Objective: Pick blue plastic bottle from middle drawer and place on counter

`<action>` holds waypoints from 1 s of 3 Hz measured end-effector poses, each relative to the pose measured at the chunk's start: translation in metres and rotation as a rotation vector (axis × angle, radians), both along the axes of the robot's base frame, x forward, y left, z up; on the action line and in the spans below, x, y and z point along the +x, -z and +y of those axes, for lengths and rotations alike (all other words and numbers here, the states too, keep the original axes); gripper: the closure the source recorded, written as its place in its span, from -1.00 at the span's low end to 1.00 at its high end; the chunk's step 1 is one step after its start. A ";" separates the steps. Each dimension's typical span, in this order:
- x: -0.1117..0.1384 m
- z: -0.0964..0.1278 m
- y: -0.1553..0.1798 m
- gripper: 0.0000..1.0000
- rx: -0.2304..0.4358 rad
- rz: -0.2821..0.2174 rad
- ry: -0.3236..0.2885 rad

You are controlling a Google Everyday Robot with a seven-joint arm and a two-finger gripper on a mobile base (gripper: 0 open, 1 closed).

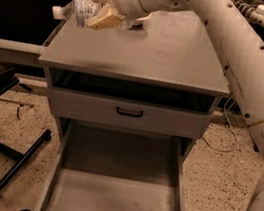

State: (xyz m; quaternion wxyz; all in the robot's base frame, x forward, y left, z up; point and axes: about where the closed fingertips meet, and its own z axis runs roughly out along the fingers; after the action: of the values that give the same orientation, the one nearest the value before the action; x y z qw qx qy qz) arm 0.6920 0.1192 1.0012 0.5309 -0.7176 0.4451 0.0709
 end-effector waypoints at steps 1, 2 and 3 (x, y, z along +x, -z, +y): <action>0.021 0.003 0.006 1.00 0.015 0.009 0.001; 0.046 0.011 0.019 1.00 0.026 0.028 0.001; 0.064 0.013 0.038 1.00 0.009 0.070 0.017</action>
Offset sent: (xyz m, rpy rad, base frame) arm 0.0811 0.0145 -0.0284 0.0422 0.0464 -0.0100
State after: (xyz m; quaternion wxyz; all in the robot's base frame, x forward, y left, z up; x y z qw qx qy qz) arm 0.7562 0.1317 0.9631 0.5190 -0.7085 0.4689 0.0936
